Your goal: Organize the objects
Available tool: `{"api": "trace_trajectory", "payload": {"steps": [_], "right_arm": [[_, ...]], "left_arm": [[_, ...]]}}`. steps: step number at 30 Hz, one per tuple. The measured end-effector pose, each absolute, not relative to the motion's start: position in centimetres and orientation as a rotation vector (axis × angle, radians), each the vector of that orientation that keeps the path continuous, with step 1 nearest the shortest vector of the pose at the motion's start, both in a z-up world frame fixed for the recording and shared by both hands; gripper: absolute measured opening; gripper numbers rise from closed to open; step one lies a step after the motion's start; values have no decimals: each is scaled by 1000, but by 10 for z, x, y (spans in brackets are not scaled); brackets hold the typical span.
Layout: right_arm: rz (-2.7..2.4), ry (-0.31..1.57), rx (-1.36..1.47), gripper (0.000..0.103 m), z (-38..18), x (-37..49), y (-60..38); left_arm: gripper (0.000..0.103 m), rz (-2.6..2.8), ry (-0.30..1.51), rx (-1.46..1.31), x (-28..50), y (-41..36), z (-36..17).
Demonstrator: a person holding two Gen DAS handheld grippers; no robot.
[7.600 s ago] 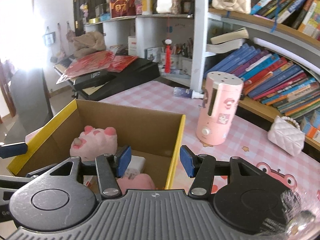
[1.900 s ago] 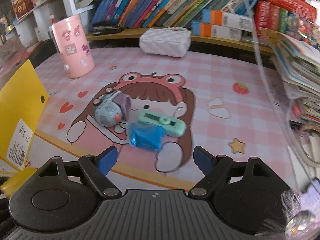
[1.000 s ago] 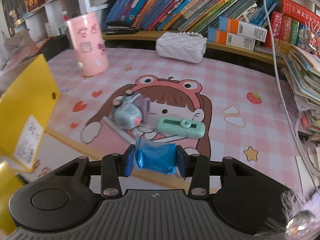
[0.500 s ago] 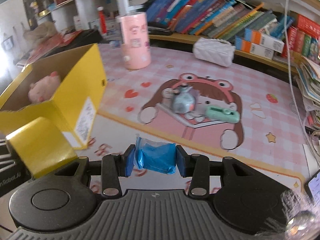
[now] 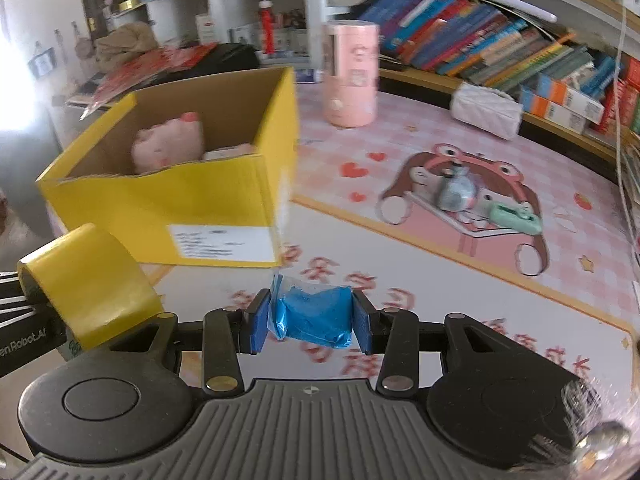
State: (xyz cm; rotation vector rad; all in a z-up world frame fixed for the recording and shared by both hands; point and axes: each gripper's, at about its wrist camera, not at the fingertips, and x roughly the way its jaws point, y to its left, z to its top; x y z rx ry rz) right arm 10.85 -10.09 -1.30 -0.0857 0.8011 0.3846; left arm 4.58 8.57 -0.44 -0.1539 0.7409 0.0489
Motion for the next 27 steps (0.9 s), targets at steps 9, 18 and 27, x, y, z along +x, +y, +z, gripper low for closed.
{"api": "trace_trajectory", "payload": {"steps": [9,18,27], "right_arm": [[424,774,-114,39,-7,77,-62],[403,752,-121,39,-3,52,-48],[386,729,-123,39,3,39,-39]], "left_arm": [[6,69,714,-168,17,116,1],[7,45,690,-172,0,129,3],[7,48,665,-174,-11,140,8]]}}
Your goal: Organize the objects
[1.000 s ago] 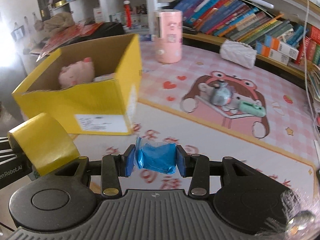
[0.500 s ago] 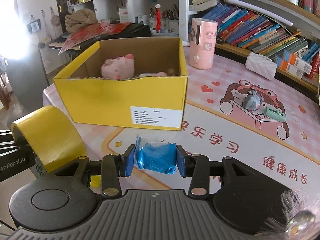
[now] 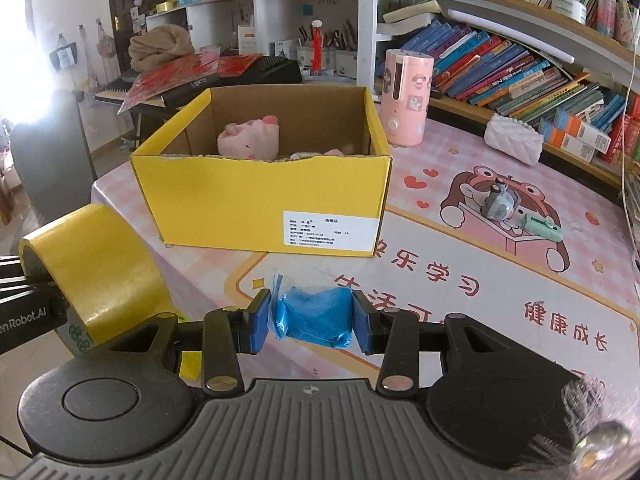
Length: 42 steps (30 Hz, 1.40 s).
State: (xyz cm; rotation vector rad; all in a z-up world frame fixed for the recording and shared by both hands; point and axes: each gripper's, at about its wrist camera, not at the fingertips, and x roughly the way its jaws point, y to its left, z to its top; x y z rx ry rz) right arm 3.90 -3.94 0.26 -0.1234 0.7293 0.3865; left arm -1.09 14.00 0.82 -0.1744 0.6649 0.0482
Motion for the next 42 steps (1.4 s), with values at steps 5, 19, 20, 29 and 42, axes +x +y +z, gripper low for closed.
{"api": "trace_trajectory", "payload": {"steps": [5,19,20,29,42], "right_arm": [[385,707,-130,39,10,38,-35],[436,661,-101,39,30,69,-24],[444,658,-100,39,31,73,-23],[508,606,-108,39,45,120,-14],[611,615,-200,39,32,196,1]], "left_arm": [[7,50,650,-172,-9,143,14],[7,95,596,-142,22,150,36],[7,102,591,-141,25,151,38],[7,160,555,-142,66,156,46],[7,278,583,-131,130,161,40]]}}
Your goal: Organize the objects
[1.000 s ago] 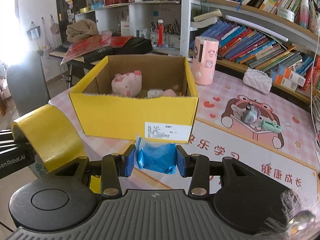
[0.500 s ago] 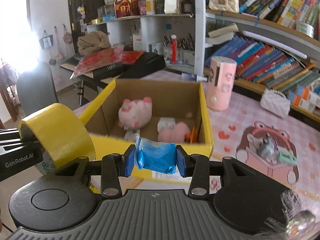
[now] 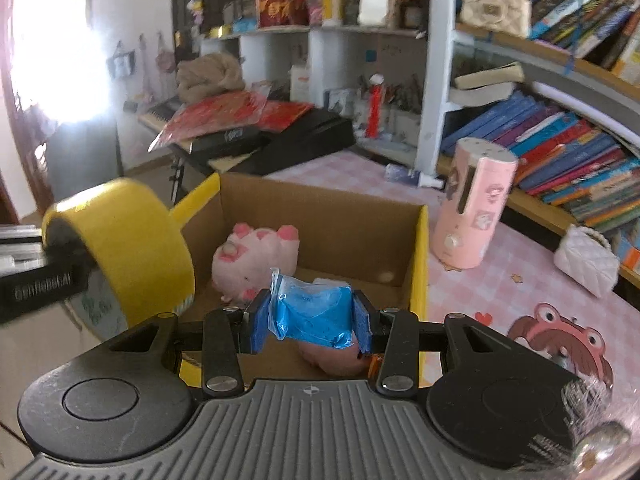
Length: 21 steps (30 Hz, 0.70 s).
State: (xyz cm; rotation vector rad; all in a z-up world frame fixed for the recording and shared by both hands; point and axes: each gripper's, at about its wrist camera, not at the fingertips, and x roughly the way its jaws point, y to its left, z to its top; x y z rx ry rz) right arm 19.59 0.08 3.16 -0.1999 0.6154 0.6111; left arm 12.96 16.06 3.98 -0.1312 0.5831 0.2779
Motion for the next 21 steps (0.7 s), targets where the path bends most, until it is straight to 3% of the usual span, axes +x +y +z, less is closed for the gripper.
{"api": "trace_trajectory", "payload": {"steps": [9,21], "right_arm": [[698,673,-325,39,3,215,18],[776,766,-273,39,-8,230,19]], "left_arm": [[7,319,635,-68,152,152,25],[9,327,696,-39,171,147,11]]}}
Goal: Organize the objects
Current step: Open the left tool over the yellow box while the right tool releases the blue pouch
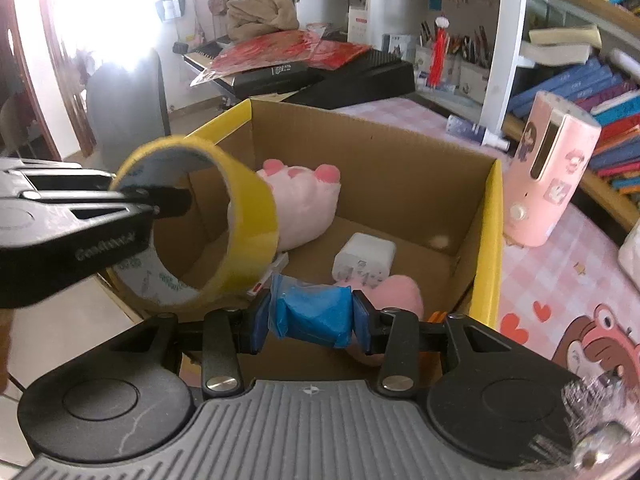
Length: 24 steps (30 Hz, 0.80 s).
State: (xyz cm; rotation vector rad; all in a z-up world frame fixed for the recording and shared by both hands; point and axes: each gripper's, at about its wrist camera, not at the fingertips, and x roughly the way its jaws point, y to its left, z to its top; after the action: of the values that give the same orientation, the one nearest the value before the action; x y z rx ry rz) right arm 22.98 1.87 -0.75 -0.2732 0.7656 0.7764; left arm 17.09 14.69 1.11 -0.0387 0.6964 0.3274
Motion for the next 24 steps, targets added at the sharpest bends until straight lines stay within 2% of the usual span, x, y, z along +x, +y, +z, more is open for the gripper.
{"api": "trace_trajectory", "payload": {"steps": [9,12,14,18,20,21,24], "right_arm": [[785,804,-241,40,-9,232,16],[777,805,-246,41,-8,231,17],[768,802,-254,41,-7,230,17],[772,787,-246,50,-1,223,13],[766,769,-250,54,3,218,12],[759,764,-246,61,4,216,10],[739,751,-233,64,9,209,4]], "left_arm": [[16,346,738,-55,170,150,2],[23,345,732,-57,167,149,3],[36,343,721,-51,164,147,5],[51,328,699,-53,156,142,10],[68,325,659,-54,149,141,16],[69,318,641,-54,146,139,19],[75,314,594,-45,138,136,29]]}}
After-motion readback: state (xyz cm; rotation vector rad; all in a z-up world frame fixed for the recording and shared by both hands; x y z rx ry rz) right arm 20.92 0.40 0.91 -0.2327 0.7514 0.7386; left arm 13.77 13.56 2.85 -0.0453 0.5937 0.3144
